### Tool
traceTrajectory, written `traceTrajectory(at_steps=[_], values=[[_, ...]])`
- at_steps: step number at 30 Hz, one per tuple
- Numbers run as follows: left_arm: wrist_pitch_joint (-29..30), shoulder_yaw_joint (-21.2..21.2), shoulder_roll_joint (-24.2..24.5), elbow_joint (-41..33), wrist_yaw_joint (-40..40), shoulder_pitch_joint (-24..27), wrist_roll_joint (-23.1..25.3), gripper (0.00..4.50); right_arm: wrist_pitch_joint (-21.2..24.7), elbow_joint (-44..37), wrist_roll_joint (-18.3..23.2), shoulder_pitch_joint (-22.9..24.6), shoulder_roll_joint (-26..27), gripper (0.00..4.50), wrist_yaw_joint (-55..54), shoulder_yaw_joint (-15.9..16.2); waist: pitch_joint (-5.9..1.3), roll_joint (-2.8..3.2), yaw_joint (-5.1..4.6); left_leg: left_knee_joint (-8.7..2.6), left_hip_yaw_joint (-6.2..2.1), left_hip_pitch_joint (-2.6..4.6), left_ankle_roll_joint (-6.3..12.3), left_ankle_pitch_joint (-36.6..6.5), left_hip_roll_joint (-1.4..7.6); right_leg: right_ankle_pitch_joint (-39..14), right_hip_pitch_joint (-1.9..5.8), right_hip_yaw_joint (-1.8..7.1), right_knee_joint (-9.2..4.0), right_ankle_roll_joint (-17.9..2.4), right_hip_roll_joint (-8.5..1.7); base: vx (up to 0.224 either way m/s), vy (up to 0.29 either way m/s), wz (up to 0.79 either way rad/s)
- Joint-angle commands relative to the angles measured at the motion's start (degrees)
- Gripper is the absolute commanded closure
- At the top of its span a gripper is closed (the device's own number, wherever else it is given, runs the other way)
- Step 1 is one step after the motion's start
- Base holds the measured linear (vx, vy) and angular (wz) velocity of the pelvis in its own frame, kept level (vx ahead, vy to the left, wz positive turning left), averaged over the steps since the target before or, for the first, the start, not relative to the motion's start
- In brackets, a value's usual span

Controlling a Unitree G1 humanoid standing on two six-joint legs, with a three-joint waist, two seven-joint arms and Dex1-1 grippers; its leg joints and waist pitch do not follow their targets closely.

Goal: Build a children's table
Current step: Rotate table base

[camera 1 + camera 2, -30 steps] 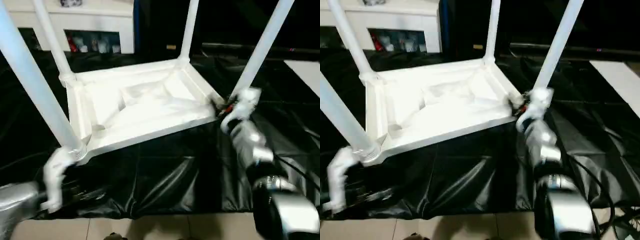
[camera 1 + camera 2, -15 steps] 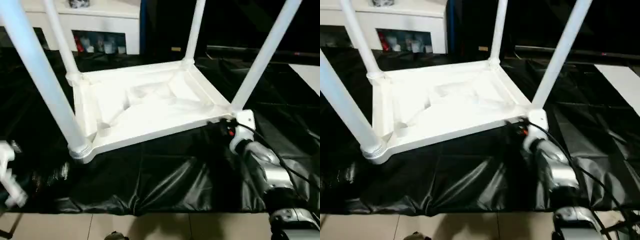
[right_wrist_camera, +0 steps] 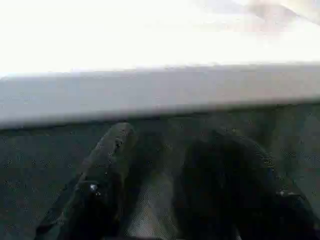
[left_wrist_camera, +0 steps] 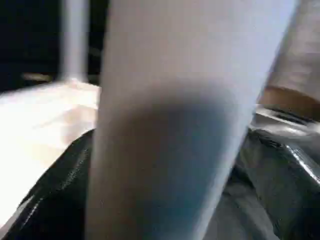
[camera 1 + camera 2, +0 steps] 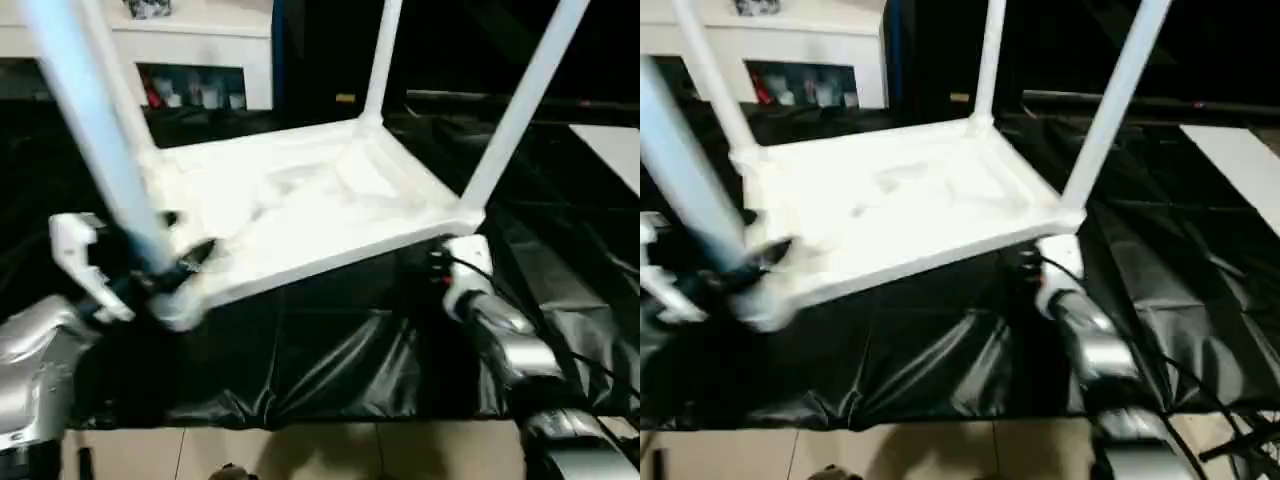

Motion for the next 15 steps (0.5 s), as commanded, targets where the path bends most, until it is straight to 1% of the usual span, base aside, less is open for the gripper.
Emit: traceTrajectory(at_steps=[1,2,3,4,5,6,7,8,9,10,11,12,13,14,15], values=[[4.0,-3.5,2.4,-2.9,-5.1,0.8,-2.0,0.03,-1.1,2.8,-1.0,-1.8,0.1,1.77,-0.1,0.6,-3.75,1.27,-0.13,-4.32,-0.54,1.12,-1.96,-15.2,1.16,-9.1,2.06,2.21,-3.25,-12.4,-2.62,0.0,0.0,0.0],[4.7,-4.0,3.0,-3.4,-6.0,1.1,-2.3,0.03,-1.3,3.4,-1.1,-2.3,0.3,1.77,0.0,0.8,-3.75,1.32,-0.11,-4.31,-0.54,1.15,-2.12,-15.4,1.22,-9.1,2.08,2.22,-3.09,-12.5,-2.71,0.0,0.0,0.0],[6.1,-4.6,3.8,-4.5,-7.2,1.7,-3.2,0.03,-1.5,4.1,-1.3,-2.8,0.6,1.77,0.1,1.0,-3.62,1.17,-0.23,-4.49,-0.57,0.96,-2.2,-15.7,1.24,-9.8,2.25,2.16,-3.15,-12.2,-2.59,0.0,0.0,0.0],[7.5,-5.1,4.5,-5.4,-8.0,2.1,-4.1,0.03,-1.9,5.0,-1.5,-3.4,0.8,1.77,0.1,1.1,-3.69,1.15,-0.24,-4.4,-0.54,1.0,-2.47,-15.6,1.23,-9.9,2.32,2.24,-2.99,-12.1,-2.71,0.0,0.0,0.0],[9.6,-5.3,5.2,-7.3,-8.6,3.0,-6.0,0.03,-2.4,5.8,-1.7,-4.0,1.2,1.77,0.4,1.3,-3.63,1.03,-0.32,-4.41,-0.45,1.05,-2.36,-15.5,1.2,-10.1,2.25,2.31,-3.21,-12.0,-2.67,0.0,0.0,0.0],[11.9,-5.3,5.6,-9.4,-8.5,3.8,-8.3,0.03,-3.0,6.9,-1.9,-4.7,1.7,1.77,0.6,1.4,-3.68,1.14,-0.33,-4.35,-0.49,1.0,-2.53,-15.4,1.24,-9.9,2.32,2.35,-3.0,-12.2,-2.81,0.0,0.0,0.0],[13.5,-5.3,5.7,-10.9,-8.3,4.4,-9.9,0.03,-3.5,7.7,-2.0,-5.3,2.0,1.77,0.8,1.5,-3.67,0.82,-0.56,-4.38,-0.57,0.7,-2.53,-15.2,1.22,-10.0,2.47,2.38,-2.86,-12.3,-2.86,0.0,0.0,0.0],[15.0,-5.6,5.8,-12.6,-8.0,5.1,-11.6,0.03,-4.1,8.3,-2.1,-5.7,2.5,1.77,1.3,1.7,-3.63,0.83,-0.77,-4.44,-0.61,0.59,-2.53,-15.3,1.17,-10.5,2.55,2.37,-2.9,-12.2,-2.82,0.0,0.0,0.0],[15.8,-5.8,5.7,-13.7,-7.6,5.5,-12.5,0.03,-4.4,8.6,-2.2,-6.0,2.8,1.77,1.7,1.9,-3.53,0.86,-1.02,-4.4,-0.53,0.81,-2.38,-16.1,1.12,-11.6,2.3,2.43,-3.19,-12.1,-2.71,0.0,0.0,0.0],[16.8,-6.4,5.3,-15.3,-7.0,6.1,-13.8,0.03,-4.9,9.2,-2.4,-6.4,3.5,1.77,2.4,2.1,-3.47,0.33,-1.19,-4.35,-0.55,0.68,-2.04,-16.2,1.15,-12.7,2.38,2.53,-3.19,-11.9,-2.82,0.0,0.0,0.0],[17.4,-6.8,4.8,-16.2,-6.4,6.4,-14.6,0.03,-5.3,9.5,-2.6,-6.6,4.1,1.77,2.9,2.4,-3.45,0.45,-1.27,-4.4,-0.56,0.63,-2.07,-16.3,1.17,-13.4,2.38,2.54,-3.27,-11.7,-2.87,0.0,0.0,0.0],[17.9,-7.1,4.6,-16.7,-6.1,6.5,-15.0,0.03,-5.6,10.0,-2.7,-6.9,4.3,1.77,3.1,2.6,-3.39,0.57,-1.46,-4.43,-0.59,0.72,-2.16,-16.6,1.2,-14.2,2.24,2.59,-3.47,-11.5,-2.85,0.0,0.0,0.0],[18.0,-7.2,4.4,-16.8,-5.9,6.4,-15.3,0.03,-5.8,10.1,-2.7,-7.0,4.6,1.77,3.5,2.7,-3.3,0.55,-1.66,-4.42,-0.59,0.78,-2.19,-17.0,1.14,-14.6,2.11,2.61,-3.53,-11.3,-2.71,0.0,0.0,0.0],[18.3,-7.4,3.9,-17.1,-5.5,6.3,-15.8,0.03,-6.0,10.2,-2.7,-7.1,5.0,1.77,4.1,2.9,-3.27,0.18,-1.77,-4.44,-0.56,0.73,-2.11,-17.2,1.13,-15.1,2.14,2.64,-3.64,-11.0,-2.68,0.0,0.0,0.0],[19.0,-8.3,2.5,-17.6,-4.9,5.8,-16.6,0.03,-6.8,10.3,-2.6,-7.3,6.4,1.77,6.7,3.8,-3.16,0.21,-1.89,-4.43,-0.64,0.74,-2.08,-17.8,1.09,-17.1,2.1,2.74,-3.84,-10.3,-2.77,0.0,0.0,0.0]])
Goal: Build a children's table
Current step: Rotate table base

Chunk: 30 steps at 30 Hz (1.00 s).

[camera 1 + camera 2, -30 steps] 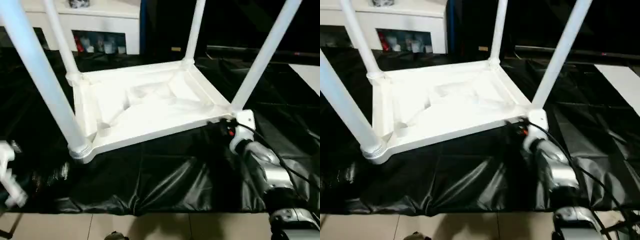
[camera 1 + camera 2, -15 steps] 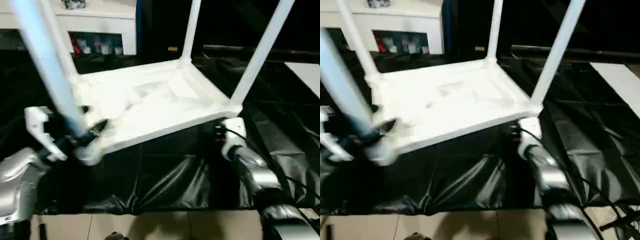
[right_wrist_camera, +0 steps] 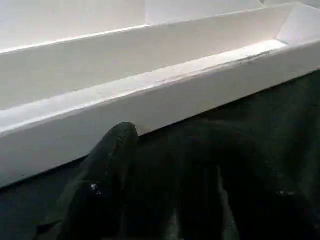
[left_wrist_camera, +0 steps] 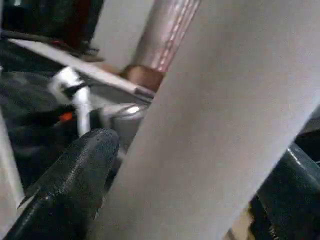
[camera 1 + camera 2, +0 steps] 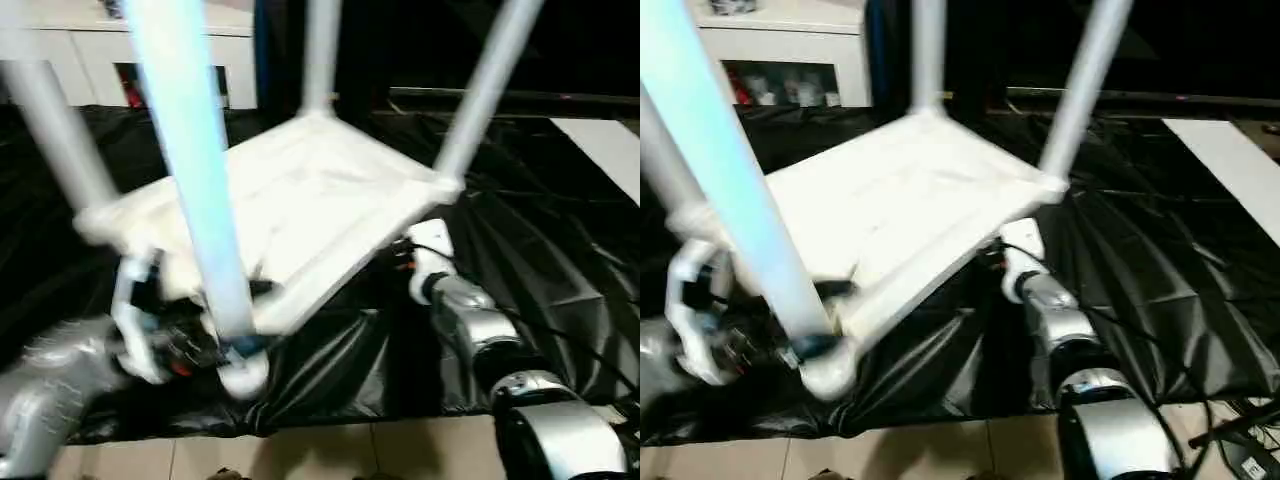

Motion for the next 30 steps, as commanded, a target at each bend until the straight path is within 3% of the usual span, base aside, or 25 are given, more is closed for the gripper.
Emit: traceTrajectory(at_steps=[1,4,6,8,11,12,14,20,21,22,23,24,25,26,28,30], values=[[1.2,-1.8,-1.4,-1.9,1.1,-0.6,-1.6,0.03,-1.7,0.3,0.0,-2.0,2.1,1.77,4.2,2.0,-3.12,0.67,0.33,-4.4,-0.68,0.45,-2.06,-18.3,1.1,-17.7,2.19,2.4,-4.06,-10.2,-2.99,0.0,0.0,0.0],[2.1,-3.0,-2.6,-2.2,1.7,-1.3,-2.1,0.03,-2.9,0.4,0.0,-1.9,4.2,1.77,8.5,3.1,-3.09,0.82,0.31,-4.54,-0.92,0.54,-2.34,-19.1,1.2,-19.5,2.09,2.44,-4.23,-9.6,-3.06,0.0,0.0,0.0],[2.3,-3.9,-4.2,-1.9,2.4,-2.5,-3.1,0.03,-3.2,0.2,-0.2,-1.4,5.5,1.77,12.8,4.2,-3.05,0.43,0.02,-4.59,-0.91,0.51,-2.22,-19.4,1.22,-19.4,2.06,2.44,-4.24,-9.8,-2.95,0.0,0.0,0.0],[2.3,-5.0,-5.6,-1.4,2.8,-3.8,-3.4,0.03,-3.5,0.0,-0.4,-0.9,6.5,1.77,15.5,5.1,-3.07,0.62,0.07,-4.58,-0.93,0.6,-2.13,-19.4,1.3,-19.2,2.06,2.53,-4.22,-10.1,-3.03,0.0,0.0,0.0],[1.3,-8.0,-7.6,0.5,2.4,-6.9,-1.1,0.03,-4.2,0.1,-0.7,-0.3,7.2,1.77,17.0,5.6,-3.11,0.6,0.21,-4.62,-0.87,0.75,-2.03,-18.6,1.33,-17.5,2.02,2.55,-4.22,-10.8,-3.02,0.0,0.0,0.0],[0.3,-9.9,-9.4,2.1,3.0,-9.1,1.1,0.03,-4.8,0.8,-1.4,-0.6,7.0,1.77,14.9,5.5,-3.15,0.41,0.17,-4.68,-0.94,0.52,-2.1,-17.8,1.3,-16.6,2.29,2.52,-4.06,-10.9,-3.11,0.0,0.0,0.0],[-1.4,-11.2,-10.4,3.4,3.5,-10.3,3.5,0.03,-5.1,1.2,-1.7,-0.8,6.8,1.77,13.5,5.1,-3.22,0.4,0.37,-4.56,-0.86,0.89,-2.02,-17.5,1.37,-16.8,2.04,2.54,-4.36,-10.6,-3.17,0.0,0.0,0.0],[-12.2,-16.2,-15.4,15.4,12.2,-18.8,18.2,0.03,-5.5,2.9,-1.5,-2.3,3.3,1.77,5.8,1.7,-3.5,0.4,0.98,-4.32,-0.73,0.86,-1.99,-16.1,1.2,-14.6,2.37,2.57,-4.18,-10.1,-3.19,0.0,0.0,0.0],[-14.4,-17.2,-16.1,19.8,16.2,-21.5,22.3,0.03,-5.6,2.6,-0.8,-2.1,1.4,1.77,5.5,0.5,-3.46,0.89,1.1,-4.35,-0.83,0.81,-1.9,-15.9,1.12,-14.7,2.44,2.55,-4.28,-9.3,-3.06,0.0,0.0,0.0],[-14.7,-17.3,-16.2,21.3,17.5,-22.3,23.4,0.03,-5.7,2.3,-0.4,-1.9,0.8,1.77,5.6,0.0,-3.68,0.88,1.62,-4.06,-0.61,1.59,-1.98,-16.2,1.23,-13.9,2.04,2.55,-4.31,-9.4,-3.06,0.0,0.0,0.0],[-16.1,-17.2,-16.2,22.2,18.6,-22.8,24.5,0.03,-5.7,1.9,0.0,-1.6,0.0,1.77,5.9,-0.4,-3.54,0.59,1.6,-4.2,-0.7,0.77,-1.71,-15.4,1.06,-12.9,2.62,2.49,-4.05,-9.7,-3.01,0.0,0.0,0.0],[-16.1,-17.2,-16.2,22.2,18.6,-22.8,24.5,0.03,-5.7,1.9,0.0,-1.6,0.0,1.77,5.9,-0.4,-3.57,0.53,1.68,-4.24,-0.72,0.67,-1.59,-15.3,1.0,-13.3,2.73,2.42,-4.15,-9.6,-3.02,0.0,0.0,0.0],[-16.3,-16.3,-16.0,23.1,19.0,-23.1,24.8,0.03,-6.1,0.8,0.3,-0.8,-1.3,1.77,6.6,-0.9,-3.77,0.92,1.82,-4.05,-0.71,0.74,-1.45,-14.8,0.98,-13.1,2.72,2.45,-4.0,-9.7,-3.18,0.0,0.0,0.0],[-16.1,-15.7,-15.6,23.5,19.2,-23.0,24.9,0.03,-6.3,0.1,0.5,-0.2,-2.1,1.77,7.1,-1.2,-3.8,0.69,1.68,-4.02,-0.71,0.54,-1.32,-14.2,0.97,-12.5,2.87,2.42,-4.01,-9.8,-3.15,0.0,0.0,0.0],[-16.1,-15.5,-15.0,23.7,19.2,-22.8,25.3,0.03,-6.4,-0.5,0.5,0.4,-2.6,1.77,7.4,-1.4,-3.97,0.78,1.75,-3.87,-0.65,0.58,-0.84,-13.1,0.97,-10.4,2.82,2.36,-3.85,-10.6,-3.05,0.0,0.0,0.0],[-17.0,-15.8,-11.2,23.9,18.4,-20.4,28.2,0.03,-6.7,-4.0,1.0,3.2,-4.9,1.77,9.2,-1.6,-3.93,0.35,1.64,-3.89,-0.75,0.19,-0.06,-12.1,1.01,-9.1,3.08,2.25,-3.64,-11.7,-3.05,0.0,0.0,0.0]])
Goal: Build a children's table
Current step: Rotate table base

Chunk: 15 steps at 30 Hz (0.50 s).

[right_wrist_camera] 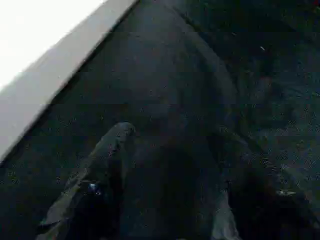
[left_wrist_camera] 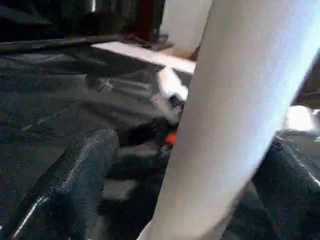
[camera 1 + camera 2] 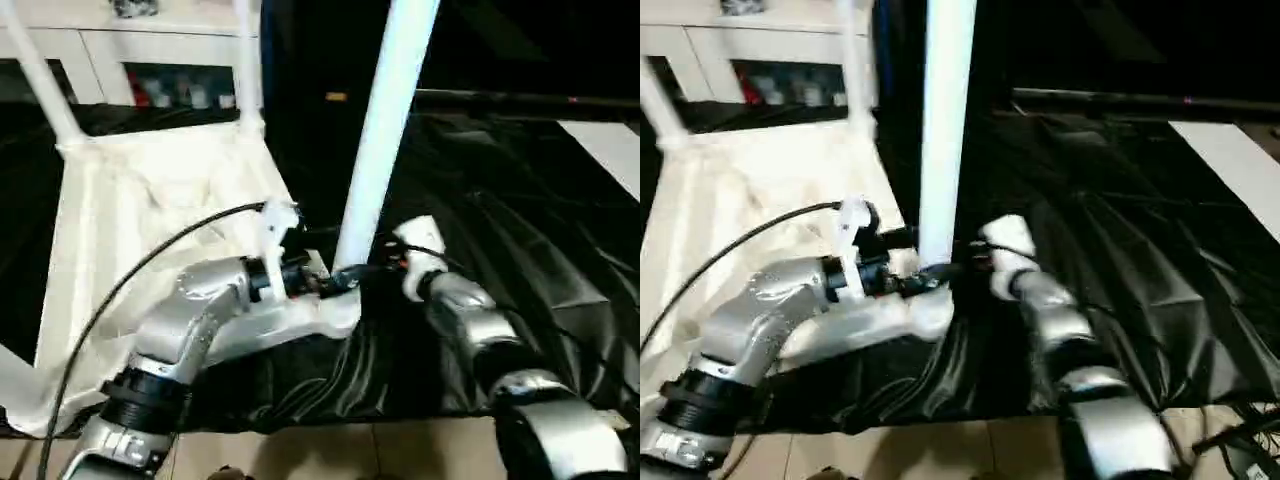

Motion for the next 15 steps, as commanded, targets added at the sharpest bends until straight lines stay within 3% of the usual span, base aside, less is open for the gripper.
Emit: traceTrajectory(at_steps=[1,3,6,7,9,11,12,13,15], values=[[-0.2,0.3,2.6,0.4,0.0,2.0,2.8,0.03,-0.6,-3.2,0.9,1.7,-1.6,1.77,1.6,-0.3,-3.95,0.54,0.42,-3.92,-0.78,0.2,0.02,-12.7,1.1,-9.9,2.99,2.05,-3.67,-11.4,-3.24,0.0,0.0,0.0],[-0.3,-0.3,4.5,0.7,0.1,3.1,4.4,0.03,-0.2,-6.1,0.9,3.5,-2.7,1.77,3.5,0.1,-3.83,0.3,0.17,-3.95,-0.76,0.38,0.22,-13.8,1.14,-12.3,2.76,2.07,-3.96,-10.9,-3.12,0.0,0.0,0.0],[1.1,-2.2,7.2,-0.6,-1.1,4.7,5.7,0.03,2.1,-10.9,1.4,6.1,-4.0,1.77,7.9,1.1,-3.62,0.45,0.39,-4.09,-0.81,0.69,0.14,-15.8,1.22,-16.5,2.44,2.13,-4.41,-9.9,-3.18,0.0,0.0,0.0],[3.2,-3.7,9.6,-3.3,-2.5,6.6,6.0,0.03,4.3,-16.4,1.8,9.0,-5.7,1.77,12.5,2.6,-3.48,0.48,0.23,-4.29,-0.97,0.55,0.19,-16.6,1.29,-17.3,2.53,2.08,-4.42,-9.6,-3.01,0.0,0.0,0.0],[5.3,-4.2,10.8,-6.0,-3.1,8.0,5.5,0.03,6.2,-21.3,2.1,11.5,-7.7,1.77,15.9,4.4,-3.41,0.26,0.43,-4.33,-0.87,0.7,0.29,-17.0,1.43,-18.3,2.21,2.17,-4.61,-9.6,-3.11,0.0,0.0,0.0],[6.7,-4.7,11.6,-7.3,-2.1,8.5,6.5,0.03,8.1,-26.1,2.7,13.7,-9.7,1.77,19.3,5.6,-3.28,0.41,0.83,-4.39,-0.87,0.71,0.32,-17.1,1.51,-18.7,2.22,2.23,-4.74,-9.4,-3.13,0.0,0.0,0.0],[7.0,-4.9,11.7,-7.0,-1.2,8.4,7.5,0.19,9.2,-28.3,2.9,14.6,-10.6,1.77,20.6,6.0,-3.24,-0.65,0.99,-4.36,-0.78,0.66,0.71,-17.0,1.48,-19.1,2.17,2.21,-4.79,-9.1,-3.01,0.0,0.0,0.0],[6.7,-5.0,11.6,-6.5,-0.7,8.2,8.3,0.3,9.7,-29.6,3.2,15.0,-11.1,1.77,21.5,6.3,-3.18,-0.21,1.45,-4.37,-0.83,0.76,0.72,-16.9,1.47,-20.2,2.0,2.3,-4.82,-8.7,-3.16,0.0,0.0,0.0],[6.0,-5.2,11.2,-4.3,0.2,7.2,9.8,0.49,12.0,-34.1,4.2,16.5,-13.1,1.77,25.4,7.5,-3.17,-0.38,1.51,-4.42,-0.91,0.69,0.53,-17.0,1.44,-22.0,2.0,2.29,-5.03,-8.0,-3.39,0.0,0.0,0.0]])
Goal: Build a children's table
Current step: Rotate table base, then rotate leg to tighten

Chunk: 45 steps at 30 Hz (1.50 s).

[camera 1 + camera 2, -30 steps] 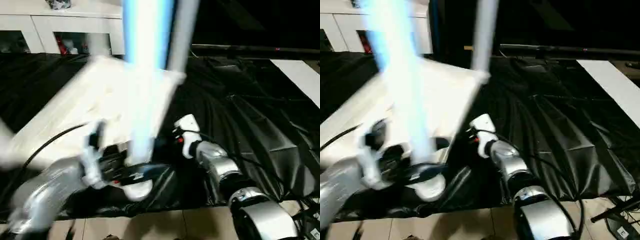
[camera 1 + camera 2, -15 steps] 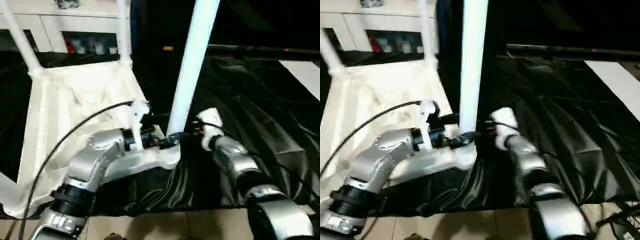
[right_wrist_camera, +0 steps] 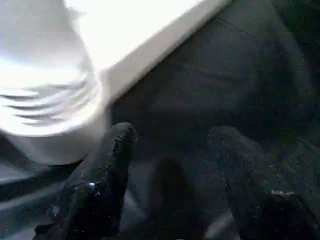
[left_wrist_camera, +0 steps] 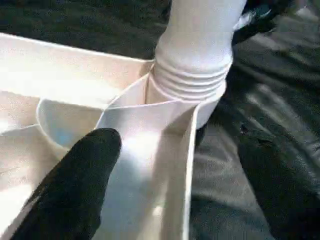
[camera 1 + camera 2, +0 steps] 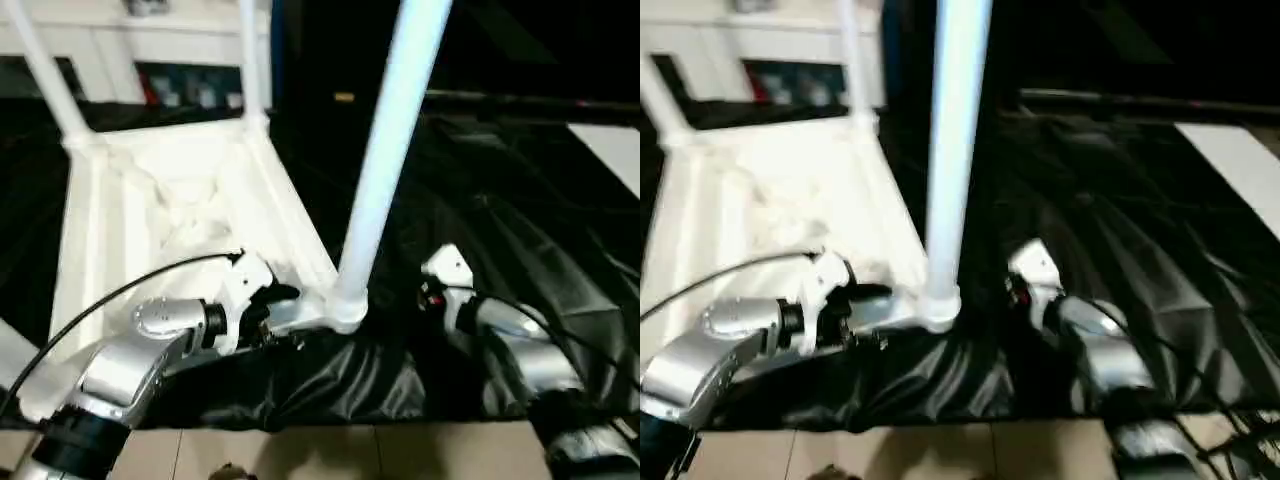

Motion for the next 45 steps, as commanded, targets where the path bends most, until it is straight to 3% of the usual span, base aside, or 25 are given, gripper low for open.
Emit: traceTrajectory(at_steps=[1,7,8,10,12,17,18,23,25,33,34,35,36,38,39,42,45], values=[[-0.4,-1.0,-0.1,1.6,0.7,-1.5,2.0,0.49,3.0,-5.2,1.6,1.3,-2.4,1.77,4.1,1.1,-3.07,0.04,0.31,-4.43,-0.89,0.77,0.56,-17.3,1.37,-22.7,1.93,2.27,-5.18,-7.5,-3.17,0.0,0.0,0.0],[1.4,-2.4,1.4,3.6,-2.0,-4.1,2.2,1.04,8.7,-12.0,3.8,2.5,-5.6,1.77,9.4,1.9,-3.34,-0.02,0.41,-4.36,-1.04,0.6,0.31,-16.5,1.37,-21.8,2.01,2.25,-4.96,-7.7,-3.42,0.0,0.0,0.0],[2.1,-2.7,1.5,3.9,-2.8,-4.5,2.0,1.21,10.2,-13.5,4.7,2.9,-6.3,1.48,10.2,2.0,-3.29,-0.01,0.45,-4.35,-1.0,0.62,0.53,-16.2,1.29,-21.5,2.08,2.27,-5.01,-7.7,-3.31,0.0,0.0,0.0],[2.5,-2.9,1.7,4.4,-3.7,-5.1,2.3,1.32,12.8,-16.0,5.9,3.6,-7.1,1.4,11.5,2.0,-3.37,0.26,0.51,-4.35,-1.04,0.58,0.58,-15.5,1.33,-20.1,2.1,2.29,-4.87,-8.0,-3.31,0.0,0.0,0.0],[2.6,-2.9,1.6,4.9,-4.2,-5.4,2.4,1.5,14.3,-17.3,6.6,4.0,-7.7,1.21,12.1,2.0,-3.42,0.16,0.5,-4.35,-1.05,0.51,0.52,-15.1,1.37,-18.8,2.19,2.22,-4.71,-8.5,-3.29,0.0,0.0,0.0],[3.1,-4.0,2.0,4.5,-5.3,-5.2,2.2,1.82,15.0,-18.4,6.1,4.7,-8.6,0.9,12.6,2.0,-3.49,0.32,0.64,-4.24,-0.98,0.6,0.19,-14.8,1.38,-17.1,2.2,2.22,-4.59,-9.5,-3.39,0.0,0.0,0.0],[3.3,-4.0,2.0,4.4,-5.4,-5.2,2.1,2.01,15.1,-18.6,6.1,4.7,-8.6,0.64,12.7,2.0,-3.5,0.51,0.63,-4.22,-0.95,0.6,0.05,-15.1,1.35,-16.9,2.22,2.23,-4.6,-9.8,-3.37,0.0,0.0,0.0],[4.3,-4.2,1.9,4.2,-6.1,-5.2,2.2,2.33,17.4,-20.5,6.8,5.2,-9.4,0.37,12.3,2.3,-3.43,0.46,0.69,-4.28,-1.01,0.63,-0.03,-15.4,1.38,-17.6,2.31,2.22,-4.67,-9.5,-3.35,0.0,0.0,0.0],[4.1,-4.0,1.7,4.5,-6.1,-5.1,2.2,2.62,17.7,-20.9,6.9,5.4,-9.5,0.09,12.2,2.4,-3.45,0.62,0.65,-4.31,-1.06,0.68,-0.15,-15.7,1.39,-18.0,2.29,2.2,-4.68,-9.4,-3.38,0.0,0.0,0.0],[3.5,-4.4,2.2,6.1,-7.2,-4.7,2.7,3.18,17.8,-20.6,6.9,4.9,-8.6,0.0,11.8,2.6,-3.51,0.74,0.55,-4.26,-1.07,0.62,-0.24,-15.7,1.33,-17.5,2.34,2.19,-4.7,-9.5,-3.34,0.0,0.0,0.0],[3.5,-4.2,2.2,6.0,-7.2,-4.5,2.5,3.31,17.5,-20.2,7.0,4.5,-8.1,0.0,11.8,2.9,-3.56,1.13,0.56,-4.26,-1.1,0.67,-0.4,-15.9,1.33,-17.1,2.31,2.18,-4.67,-9.7,-3.33,0.0,0.0,0.0],[3.5,-4.1,2.2,6.0,-7.2,-4.3,2.4,3.31,17.3,-19.9,6.9,4.2,-7.8,0.0,11.8,3.2,-3.56,0.96,0.43,-4.27,-1.09,0.62,-0.37,-15.9,1.3,-16.8,2.33,2.15,-4.63,-9.8,-3.28,0.0,0.0,0.0],[3.7,-3.9,2.2,5.9,-7.2,-4.2,2.2,3.44,16.8,-19.4,6.6,3.9,-7.5,0.0,11.8,3.6,-3.59,1.53,0.49,-4.28,-1.17,0.7,-0.49,-16.0,1.31,-16.5,2.3,2.14,-4.54,-10.0,-3.33,0.0,0.0,0.0],[3.9,-3.7,2.2,5.8,-7.5,-4.2,1.9,3.55,16.4,-18.6,6.3,3.3,-7.1,0.0,11.8,4.0,-3.62,1.32,0.21,-4.22,-1.08,0.66,-0.48,-16.4,1.21,-16.5,2.42,2.13,-4.65,-10.3,-3.27,0.0,0.0,0.0],[3.8,-3.5,2.2,5.8,-8.2,-4.2,1.3,3.55,15.8,-17.4,6.0,2.3,-6.3,0.0,11.9,4.6,-3.64,0.75,0.16,-4.18,-1.04,0.57,-0.32,-16.1,1.2,-16.8,2.47,2.11,-4.67,-10.2,-3.32,0.0,0.0,0.0],[3.1,-3.6,2.7,6.4,-9.2,-4.3,1.4,3.92,14.9,-15.4,5.7,0.7,-5.0,0.0,12.5,5.6,-3.58,1.21,0.11,-4.22,-1.11,0.57,-0.3,-15.7,1.26,-17.6,2.31,2.11,-4.61,-10.3,-3.39,0.0,0.0,0.0],[3.0,-3.7,3.2,6.6,-10.1,-3.8,1.5,4.22,13.0,-12.6,3.8,-1.3,-3.8,0.0,11.9,7.2,-3.64,1.17,0.05,-4.24,-1.1,0.67,-0.5,-15.9,1.34,-17.3,2.23,2.13,-4.57,-10.4,-3.43,0.0,0.0,0.0]])
